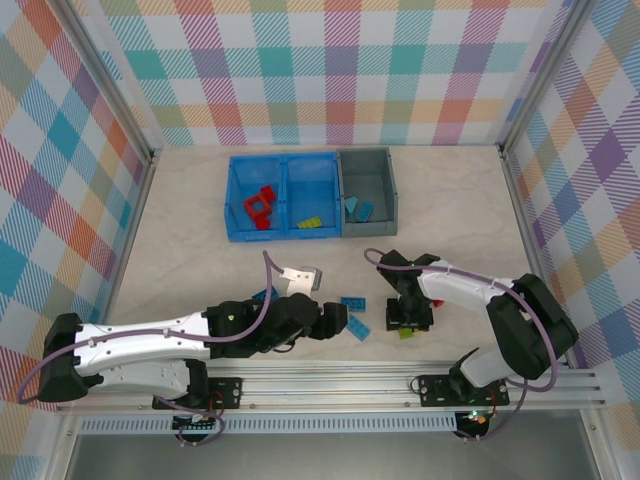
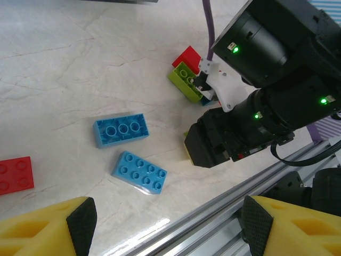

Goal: Sort the legos into containers by color

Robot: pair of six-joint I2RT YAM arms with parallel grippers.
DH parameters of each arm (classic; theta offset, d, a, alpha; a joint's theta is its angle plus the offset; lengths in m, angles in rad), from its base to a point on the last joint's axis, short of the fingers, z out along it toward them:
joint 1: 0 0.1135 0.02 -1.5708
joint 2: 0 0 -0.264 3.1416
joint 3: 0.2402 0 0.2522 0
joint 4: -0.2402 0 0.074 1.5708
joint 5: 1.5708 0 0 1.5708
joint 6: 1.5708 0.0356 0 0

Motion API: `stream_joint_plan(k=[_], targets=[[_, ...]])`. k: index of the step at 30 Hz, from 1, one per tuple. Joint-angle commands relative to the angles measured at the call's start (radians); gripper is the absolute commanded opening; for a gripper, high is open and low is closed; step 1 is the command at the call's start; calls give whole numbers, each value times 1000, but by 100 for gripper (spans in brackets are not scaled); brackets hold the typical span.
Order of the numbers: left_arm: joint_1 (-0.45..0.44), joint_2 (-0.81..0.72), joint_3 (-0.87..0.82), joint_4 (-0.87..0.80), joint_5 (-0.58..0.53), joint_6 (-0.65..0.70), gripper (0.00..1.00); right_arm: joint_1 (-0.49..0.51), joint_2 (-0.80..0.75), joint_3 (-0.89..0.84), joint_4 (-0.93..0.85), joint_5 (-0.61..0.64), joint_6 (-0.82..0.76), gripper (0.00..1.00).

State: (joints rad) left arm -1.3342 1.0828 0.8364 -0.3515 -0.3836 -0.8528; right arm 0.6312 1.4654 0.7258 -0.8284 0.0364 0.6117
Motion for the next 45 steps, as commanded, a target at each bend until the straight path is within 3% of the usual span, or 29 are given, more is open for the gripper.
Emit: stream_joint_plan(k=[1,10,16,19,25,29,34,45], targets=[[-17,-26,-6,36,-6,-7,75,-10,42,9,69,13,-23,44],[-16,-80,-8,-8,-67,-17,74,0,-43,26,88,38,-33,30],[-13,-150,126,-236,-245,-8,77,98,-57,270,-29,92,-46,30],[37,-151,230,-355,-281,14,78,142,50,459,-40,81,-62,30],[288,-121,337,-400,-81,69,79,153,375,902,-74,107,-99,29],[374,-106,358,-375,-20,96,80,138,574,1169,-107,128,-109,29],[405,-84,363,-355,-3,112,80,96,749,1383,-134,140,-97,28],[408,-48,359,-331,7,128,80,34,1092,1822,-208,15,-105,32]])
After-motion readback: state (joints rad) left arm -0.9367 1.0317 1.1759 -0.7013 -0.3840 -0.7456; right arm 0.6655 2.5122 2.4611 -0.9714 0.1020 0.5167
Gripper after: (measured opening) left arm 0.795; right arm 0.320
